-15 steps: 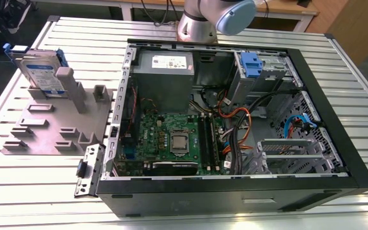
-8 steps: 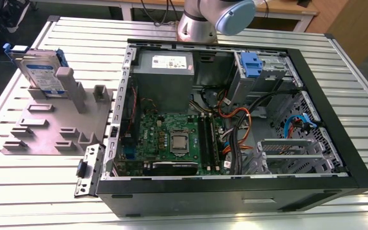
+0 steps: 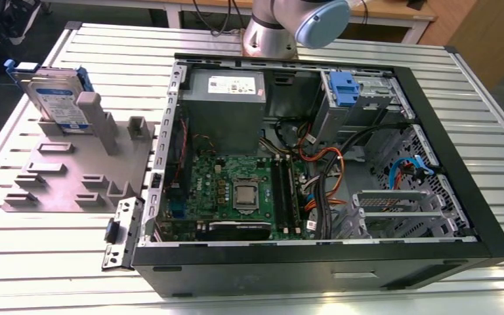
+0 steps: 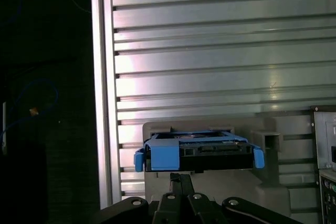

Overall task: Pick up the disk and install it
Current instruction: 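Pick up the disk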

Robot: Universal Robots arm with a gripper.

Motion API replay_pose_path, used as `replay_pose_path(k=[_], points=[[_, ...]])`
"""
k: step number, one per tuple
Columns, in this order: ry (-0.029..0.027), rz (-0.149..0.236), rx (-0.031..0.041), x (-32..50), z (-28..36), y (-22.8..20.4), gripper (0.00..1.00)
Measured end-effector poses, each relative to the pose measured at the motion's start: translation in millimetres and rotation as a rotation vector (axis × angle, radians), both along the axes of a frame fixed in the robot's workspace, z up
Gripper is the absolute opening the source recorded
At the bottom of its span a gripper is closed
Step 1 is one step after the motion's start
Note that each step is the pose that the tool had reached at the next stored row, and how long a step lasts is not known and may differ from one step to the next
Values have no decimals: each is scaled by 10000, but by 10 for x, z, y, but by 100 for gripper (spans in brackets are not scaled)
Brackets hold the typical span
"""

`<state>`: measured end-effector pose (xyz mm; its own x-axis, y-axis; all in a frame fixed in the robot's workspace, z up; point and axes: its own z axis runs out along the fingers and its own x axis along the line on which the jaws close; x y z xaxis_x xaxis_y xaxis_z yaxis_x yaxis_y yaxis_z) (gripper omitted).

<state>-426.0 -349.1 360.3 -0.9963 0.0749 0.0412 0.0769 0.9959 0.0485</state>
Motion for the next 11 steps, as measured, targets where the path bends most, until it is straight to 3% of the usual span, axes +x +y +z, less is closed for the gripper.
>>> replay_pose_path(k=[4,11], points=[[1,84,0,-1,0,0,11],[0,805,0,-1,0,0,11]])
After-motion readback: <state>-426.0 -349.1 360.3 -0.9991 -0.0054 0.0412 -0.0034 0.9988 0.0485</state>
